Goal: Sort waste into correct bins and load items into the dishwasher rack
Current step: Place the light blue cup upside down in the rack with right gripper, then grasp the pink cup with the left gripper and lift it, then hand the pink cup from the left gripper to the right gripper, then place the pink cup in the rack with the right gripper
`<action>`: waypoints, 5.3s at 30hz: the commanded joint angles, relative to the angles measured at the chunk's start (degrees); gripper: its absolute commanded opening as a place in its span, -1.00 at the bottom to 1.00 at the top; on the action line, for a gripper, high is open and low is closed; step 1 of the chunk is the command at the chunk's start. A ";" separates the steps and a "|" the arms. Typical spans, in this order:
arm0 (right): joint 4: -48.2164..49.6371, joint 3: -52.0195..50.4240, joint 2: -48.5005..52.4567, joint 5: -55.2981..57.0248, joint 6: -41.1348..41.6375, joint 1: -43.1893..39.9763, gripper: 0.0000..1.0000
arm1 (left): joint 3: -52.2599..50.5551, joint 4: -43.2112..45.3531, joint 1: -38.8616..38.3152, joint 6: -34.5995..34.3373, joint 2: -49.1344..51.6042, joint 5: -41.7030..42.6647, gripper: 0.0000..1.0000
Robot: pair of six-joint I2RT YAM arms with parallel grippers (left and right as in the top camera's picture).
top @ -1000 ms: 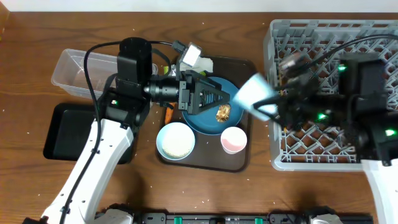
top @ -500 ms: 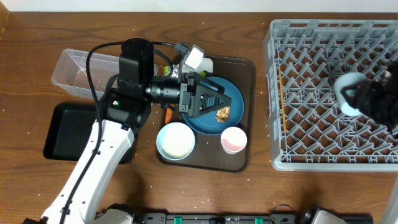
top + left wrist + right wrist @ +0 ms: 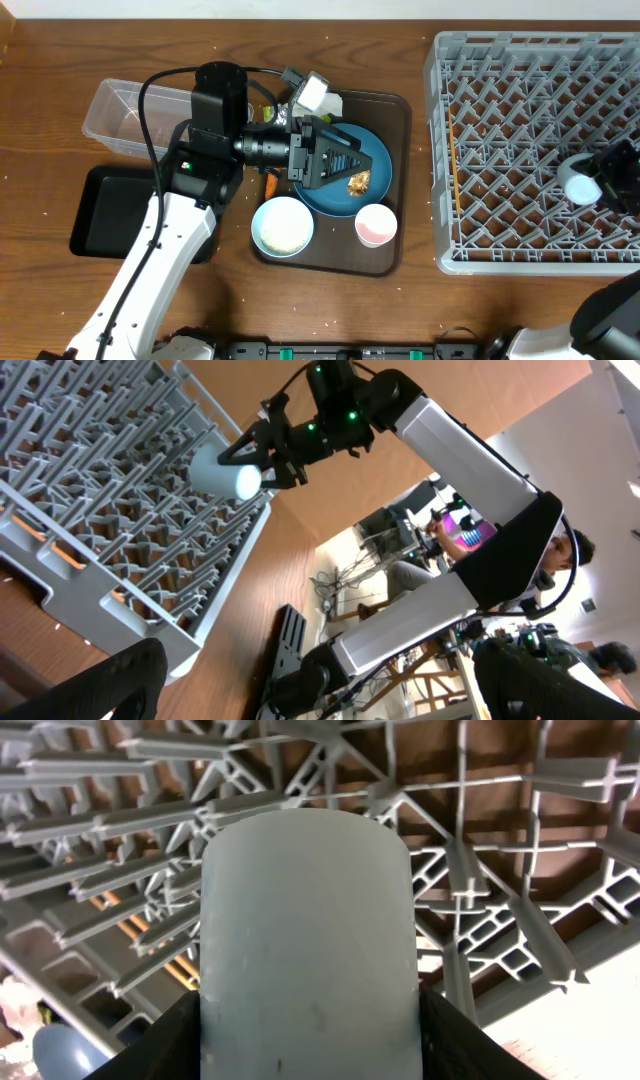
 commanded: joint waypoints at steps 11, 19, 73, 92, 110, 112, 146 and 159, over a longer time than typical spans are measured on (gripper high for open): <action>2.75 0.68 1.44 -0.70 3.21 -5.46 0.60 | 0.52 -26.12 -5.97 16.22 -0.66 -29.49 0.99; 0.22 3.89 -0.33 -9.55 0.28 -6.99 0.64 | 0.52 -34.64 -9.11 17.97 -0.66 -44.68 0.98; -4.85 6.34 -20.00 -29.59 -25.75 21.35 0.72 | 8.35 -26.84 -0.66 10.32 1.79 -19.89 -0.88; 6.16 6.34 -19.82 -52.61 -44.44 49.40 0.65 | 8.35 -12.83 2.25 9.86 2.16 7.91 -0.88; 5.49 6.34 -21.18 -36.94 -34.80 47.45 -0.06 | 8.35 -5.27 3.91 9.49 2.12 4.13 0.95; 5.44 6.34 -21.94 -34.67 -31.65 44.19 -0.07 | 8.35 -5.29 5.99 7.56 2.12 2.45 0.96; -0.74 6.34 -4.07 -8.33 10.69 -24.44 -0.03 | 8.35 -39.28 -5.64 18.14 -2.03 -46.84 0.95; 0.74 6.34 6.78 -14.38 10.75 -25.90 0.23 | 8.35 -39.47 -5.62 18.12 -2.03 -47.28 0.96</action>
